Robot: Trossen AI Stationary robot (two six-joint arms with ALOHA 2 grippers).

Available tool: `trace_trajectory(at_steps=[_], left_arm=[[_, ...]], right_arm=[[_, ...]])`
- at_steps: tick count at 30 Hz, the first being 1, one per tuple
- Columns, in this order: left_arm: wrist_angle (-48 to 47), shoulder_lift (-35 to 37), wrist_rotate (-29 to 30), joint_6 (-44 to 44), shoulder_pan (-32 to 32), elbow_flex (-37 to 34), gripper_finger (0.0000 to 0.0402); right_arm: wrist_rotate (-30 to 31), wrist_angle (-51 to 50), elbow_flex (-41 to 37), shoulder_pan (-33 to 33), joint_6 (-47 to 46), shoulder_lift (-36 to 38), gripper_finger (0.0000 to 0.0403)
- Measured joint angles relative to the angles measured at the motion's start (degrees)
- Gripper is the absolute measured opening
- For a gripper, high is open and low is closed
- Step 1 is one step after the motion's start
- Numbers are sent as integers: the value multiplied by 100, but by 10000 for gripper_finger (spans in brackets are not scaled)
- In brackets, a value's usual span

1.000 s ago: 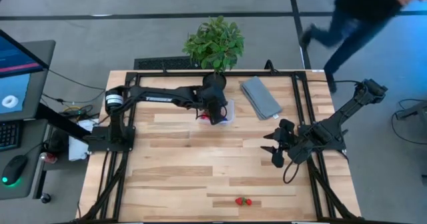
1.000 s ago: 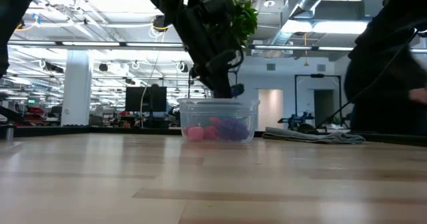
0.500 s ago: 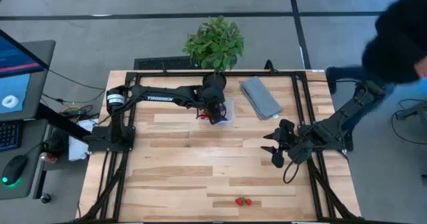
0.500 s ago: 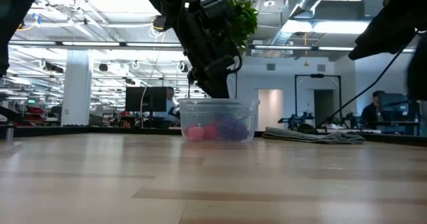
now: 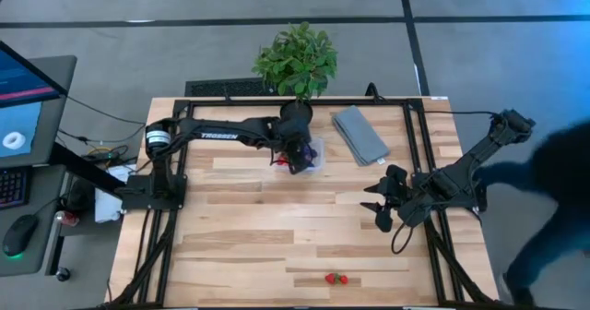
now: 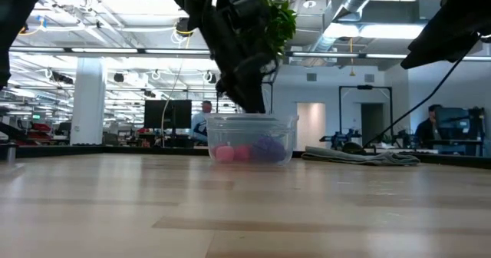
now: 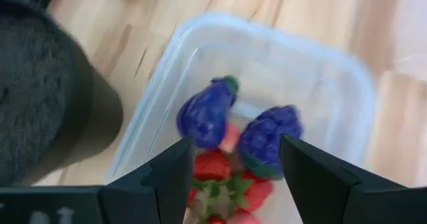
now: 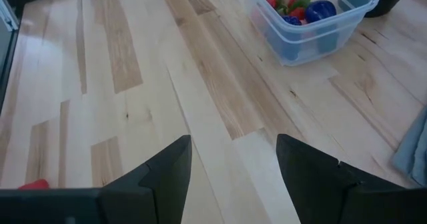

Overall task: Pick and placing Produce into tupperware
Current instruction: Put the cherry into the transparent bin

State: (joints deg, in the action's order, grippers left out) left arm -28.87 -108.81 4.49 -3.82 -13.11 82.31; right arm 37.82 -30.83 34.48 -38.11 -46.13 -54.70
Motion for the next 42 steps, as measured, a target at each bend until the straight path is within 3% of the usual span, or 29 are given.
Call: trace_trajectory(at_steps=[15,19,24,35,39,42], left_arm=[[-2512,61,-26,308,756,2052,210],[-3090,63,-19,143,1025,2319,210],[-3437,186,200,-192,1423,2338,210],[-3419,738,1602,-347,2447,2294,210],[-3116,1356,2013,-420,2779,1788,210],[-2658,2075,2289,-606,2994,1036,210]], right_arm=[[-17,-2,2,0,81,0,244],[-22,0,2,0,56,1,244],[-53,0,2,116,-210,0,244],[-223,1128,0,379,271,0,244],[-197,1754,2,441,308,-18,244],[-198,2175,1,450,315,-100,244]])
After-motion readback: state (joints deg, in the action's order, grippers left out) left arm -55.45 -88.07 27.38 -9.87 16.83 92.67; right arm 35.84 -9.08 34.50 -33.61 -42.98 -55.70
